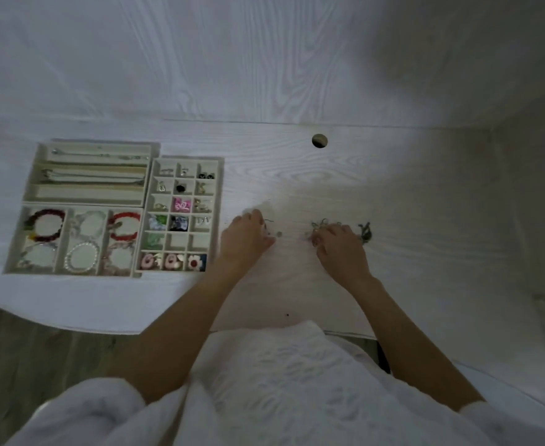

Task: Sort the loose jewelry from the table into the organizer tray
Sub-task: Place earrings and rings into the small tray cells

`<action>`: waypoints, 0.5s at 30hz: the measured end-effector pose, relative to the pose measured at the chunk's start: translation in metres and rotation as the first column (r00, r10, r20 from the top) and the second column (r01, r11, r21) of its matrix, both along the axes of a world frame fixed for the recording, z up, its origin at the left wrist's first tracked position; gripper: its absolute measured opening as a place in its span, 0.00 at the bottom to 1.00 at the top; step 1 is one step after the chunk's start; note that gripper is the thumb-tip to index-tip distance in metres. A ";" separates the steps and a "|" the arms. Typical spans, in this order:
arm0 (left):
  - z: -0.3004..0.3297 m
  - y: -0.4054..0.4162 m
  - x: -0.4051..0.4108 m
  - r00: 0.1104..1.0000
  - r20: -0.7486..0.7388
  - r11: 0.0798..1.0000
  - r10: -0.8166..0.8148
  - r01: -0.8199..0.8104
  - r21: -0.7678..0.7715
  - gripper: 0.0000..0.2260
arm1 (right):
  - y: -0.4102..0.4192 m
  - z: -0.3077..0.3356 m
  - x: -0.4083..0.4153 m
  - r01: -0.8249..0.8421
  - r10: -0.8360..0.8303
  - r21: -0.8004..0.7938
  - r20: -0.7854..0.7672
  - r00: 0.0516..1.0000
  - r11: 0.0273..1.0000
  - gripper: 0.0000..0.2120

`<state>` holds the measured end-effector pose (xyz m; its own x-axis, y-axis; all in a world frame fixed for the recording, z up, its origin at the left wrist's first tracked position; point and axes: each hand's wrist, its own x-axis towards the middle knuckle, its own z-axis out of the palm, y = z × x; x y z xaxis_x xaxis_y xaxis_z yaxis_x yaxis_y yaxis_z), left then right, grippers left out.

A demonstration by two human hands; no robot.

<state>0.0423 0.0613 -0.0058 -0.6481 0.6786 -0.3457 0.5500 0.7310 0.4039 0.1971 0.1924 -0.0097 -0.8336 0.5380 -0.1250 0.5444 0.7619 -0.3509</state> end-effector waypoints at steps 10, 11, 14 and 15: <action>-0.014 -0.004 0.015 0.993 -0.003 0.990 0.115 -0.115 0.082 0.08 | 0.015 -0.007 -0.029 -0.170 0.165 -0.040 -0.092 0.982 0.985 0.07; -0.015 -0.004 0.014 0.993 -0.012 0.989 0.116 -0.114 0.090 0.07 | 0.011 -0.008 -0.037 -0.220 0.213 -0.058 -0.106 0.971 0.974 0.09; -0.015 -0.005 0.015 0.993 -0.045 0.989 0.105 -0.100 0.105 0.07 | 0.003 -0.010 -0.060 -0.304 0.291 -0.113 -0.117 0.950 0.946 0.10; -0.017 -0.006 0.015 0.993 -0.054 0.989 0.107 -0.101 0.110 0.07 | 0.000 -0.010 -0.066 -0.319 0.306 -0.125 -0.112 0.946 0.940 0.09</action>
<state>0.0568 0.0552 -0.0224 -0.7344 0.6373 -0.2335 0.4985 0.7399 0.4517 0.1308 0.1925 -0.0196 -0.9680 0.2314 -0.0975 0.2485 0.8283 -0.5021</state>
